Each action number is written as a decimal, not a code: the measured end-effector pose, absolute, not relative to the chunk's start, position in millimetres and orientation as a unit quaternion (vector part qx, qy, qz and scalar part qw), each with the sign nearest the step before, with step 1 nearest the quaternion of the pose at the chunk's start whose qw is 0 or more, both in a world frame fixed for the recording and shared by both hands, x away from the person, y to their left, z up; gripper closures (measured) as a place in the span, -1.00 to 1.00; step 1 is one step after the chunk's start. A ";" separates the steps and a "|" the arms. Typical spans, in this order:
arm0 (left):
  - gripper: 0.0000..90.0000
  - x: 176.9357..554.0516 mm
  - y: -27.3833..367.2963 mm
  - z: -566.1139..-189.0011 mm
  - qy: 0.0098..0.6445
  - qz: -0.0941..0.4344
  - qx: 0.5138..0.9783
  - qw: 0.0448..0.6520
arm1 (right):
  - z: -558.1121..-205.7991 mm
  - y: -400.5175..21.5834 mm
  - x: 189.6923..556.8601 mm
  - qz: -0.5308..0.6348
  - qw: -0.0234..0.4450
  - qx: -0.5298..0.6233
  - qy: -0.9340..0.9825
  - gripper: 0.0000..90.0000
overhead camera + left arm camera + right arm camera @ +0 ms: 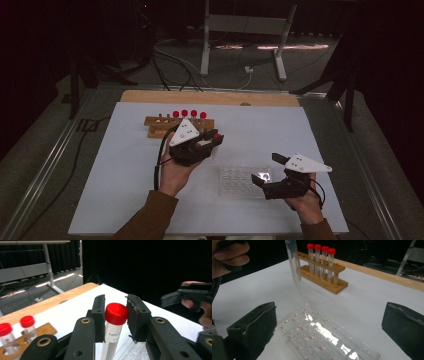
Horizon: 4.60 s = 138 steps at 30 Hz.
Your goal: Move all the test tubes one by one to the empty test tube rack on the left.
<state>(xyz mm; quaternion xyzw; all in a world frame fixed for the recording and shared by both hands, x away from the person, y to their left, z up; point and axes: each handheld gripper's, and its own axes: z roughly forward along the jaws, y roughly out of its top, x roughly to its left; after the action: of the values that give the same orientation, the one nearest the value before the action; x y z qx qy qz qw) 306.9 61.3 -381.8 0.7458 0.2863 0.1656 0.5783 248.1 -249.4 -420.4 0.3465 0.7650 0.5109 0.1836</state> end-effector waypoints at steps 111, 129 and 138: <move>0.57 408.3 151.5 -391.8 0.473 0.333 0.647 0.498 | -416.6 -258.1 247.6 0.529 0.184 0.346 0.753 -1.00; 0.57 409.9 158.2 -416.1 0.501 0.317 0.639 0.490 | -417.1 -259.6 246.9 0.528 0.185 0.347 0.753 -1.00; 0.57 409.4 156.5 -431.1 0.511 0.305 0.642 0.484 | -417.3 -259.0 246.4 0.527 0.186 0.347 0.753 -1.00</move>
<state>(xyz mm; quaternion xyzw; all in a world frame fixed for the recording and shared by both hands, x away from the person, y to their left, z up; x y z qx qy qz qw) 409.4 156.5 -431.1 0.6420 0.5106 0.3049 0.4838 246.4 -259.0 -417.3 0.3466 0.7535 0.5269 0.1855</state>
